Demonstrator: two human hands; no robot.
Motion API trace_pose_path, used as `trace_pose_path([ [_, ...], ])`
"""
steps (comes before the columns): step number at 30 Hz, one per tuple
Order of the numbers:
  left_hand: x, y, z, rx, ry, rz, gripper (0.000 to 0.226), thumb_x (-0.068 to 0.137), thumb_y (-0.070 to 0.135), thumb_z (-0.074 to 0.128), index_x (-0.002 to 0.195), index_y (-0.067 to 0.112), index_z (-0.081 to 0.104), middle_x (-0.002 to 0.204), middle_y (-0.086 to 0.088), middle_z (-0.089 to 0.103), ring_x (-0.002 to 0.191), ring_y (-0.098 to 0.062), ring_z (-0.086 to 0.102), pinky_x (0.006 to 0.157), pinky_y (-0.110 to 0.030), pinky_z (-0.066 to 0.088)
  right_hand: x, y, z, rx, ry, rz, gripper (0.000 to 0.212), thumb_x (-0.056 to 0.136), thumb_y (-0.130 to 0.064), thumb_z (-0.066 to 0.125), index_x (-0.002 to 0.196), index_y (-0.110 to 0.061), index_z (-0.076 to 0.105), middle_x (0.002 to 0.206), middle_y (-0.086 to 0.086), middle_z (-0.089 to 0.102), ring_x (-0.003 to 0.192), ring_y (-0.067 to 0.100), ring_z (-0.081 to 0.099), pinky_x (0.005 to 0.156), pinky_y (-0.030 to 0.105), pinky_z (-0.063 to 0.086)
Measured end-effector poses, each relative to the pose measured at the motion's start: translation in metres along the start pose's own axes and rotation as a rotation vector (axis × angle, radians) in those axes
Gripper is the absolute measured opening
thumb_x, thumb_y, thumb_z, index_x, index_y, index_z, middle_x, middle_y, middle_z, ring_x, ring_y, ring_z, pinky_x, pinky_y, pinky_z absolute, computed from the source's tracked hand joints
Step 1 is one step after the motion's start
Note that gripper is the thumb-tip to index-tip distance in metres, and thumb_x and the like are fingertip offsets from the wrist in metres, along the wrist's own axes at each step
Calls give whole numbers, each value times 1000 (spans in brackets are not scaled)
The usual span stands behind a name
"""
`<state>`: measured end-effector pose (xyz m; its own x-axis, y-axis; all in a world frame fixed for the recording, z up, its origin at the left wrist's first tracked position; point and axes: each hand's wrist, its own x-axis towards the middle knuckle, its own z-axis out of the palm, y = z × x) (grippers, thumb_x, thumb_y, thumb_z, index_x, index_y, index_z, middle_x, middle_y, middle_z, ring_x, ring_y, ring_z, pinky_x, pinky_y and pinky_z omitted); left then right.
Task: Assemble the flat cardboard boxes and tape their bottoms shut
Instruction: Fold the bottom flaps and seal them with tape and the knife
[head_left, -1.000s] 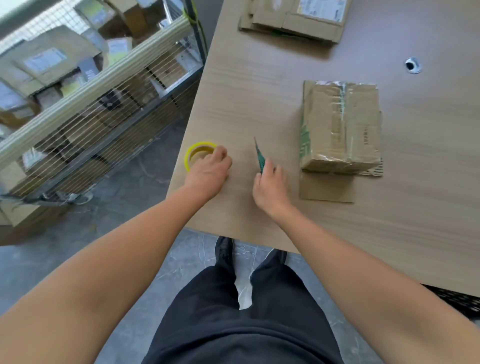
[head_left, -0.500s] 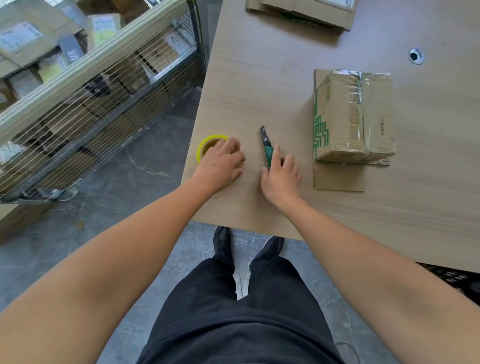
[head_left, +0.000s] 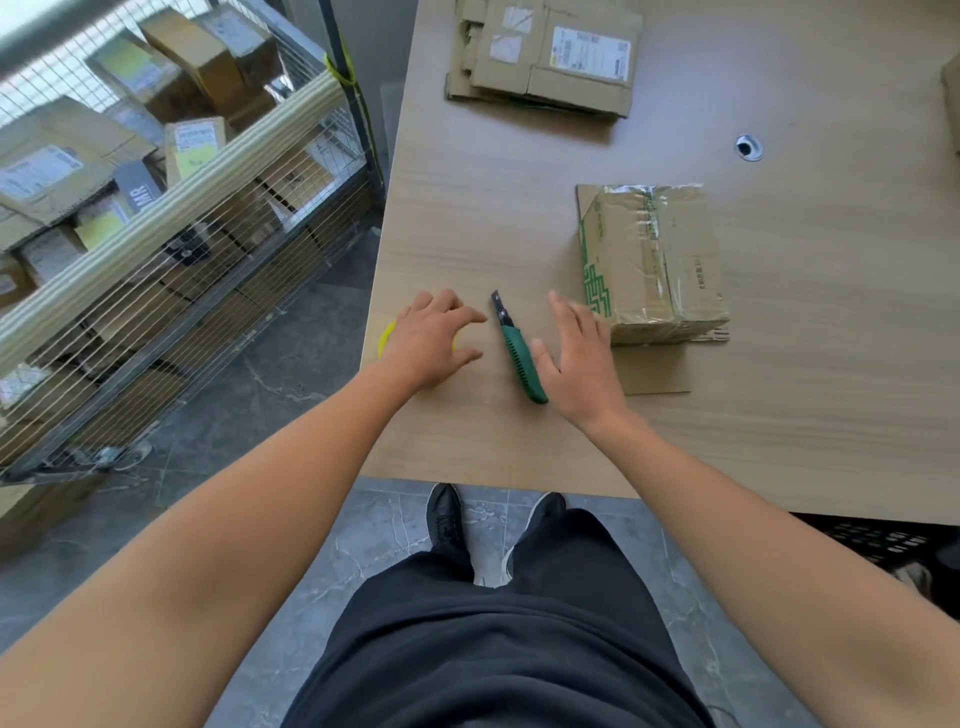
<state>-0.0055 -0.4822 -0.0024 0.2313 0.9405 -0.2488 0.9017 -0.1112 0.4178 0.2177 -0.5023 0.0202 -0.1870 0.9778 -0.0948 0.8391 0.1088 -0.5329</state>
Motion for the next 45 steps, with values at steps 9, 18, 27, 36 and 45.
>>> trace_pose_path([
  [9,75,92,-22,-283,95,-123,53,97,50,55,141,20,52,138,-6,50,132,-28,42,113,-42,33,32,96,-112,109,323,211,57,97,-20,61,148,-2,42,148,18,43,141,34,35,119,38,23],
  [18,157,188,24,-786,45,-497,90,90,63,58,159,21,17,160,-4,34,143,-25,38,116,-41,33,106,181,-126,313,-58,332,74,100,-36,58,158,-7,24,157,15,34,148,28,31,122,36,23],
  [27,168,215,6,-1083,141,-482,75,87,62,65,147,30,35,123,17,57,104,2,61,70,-20,50,115,181,-144,635,-106,317,55,97,-46,57,146,-26,42,134,-12,55,125,9,52,105,30,41],
  [36,145,234,-58,-1302,332,-327,71,79,82,37,119,25,52,125,5,63,114,-15,63,83,-36,52,104,149,-209,879,80,283,58,84,-78,45,96,-21,45,96,-5,54,98,27,58,103,61,45],
  [45,97,214,-57,-1443,268,-98,44,89,43,55,132,40,51,138,9,60,128,-13,56,105,-46,44,50,125,-205,898,247,259,73,79,-88,49,98,-17,50,96,-3,55,100,28,61,101,58,47],
])
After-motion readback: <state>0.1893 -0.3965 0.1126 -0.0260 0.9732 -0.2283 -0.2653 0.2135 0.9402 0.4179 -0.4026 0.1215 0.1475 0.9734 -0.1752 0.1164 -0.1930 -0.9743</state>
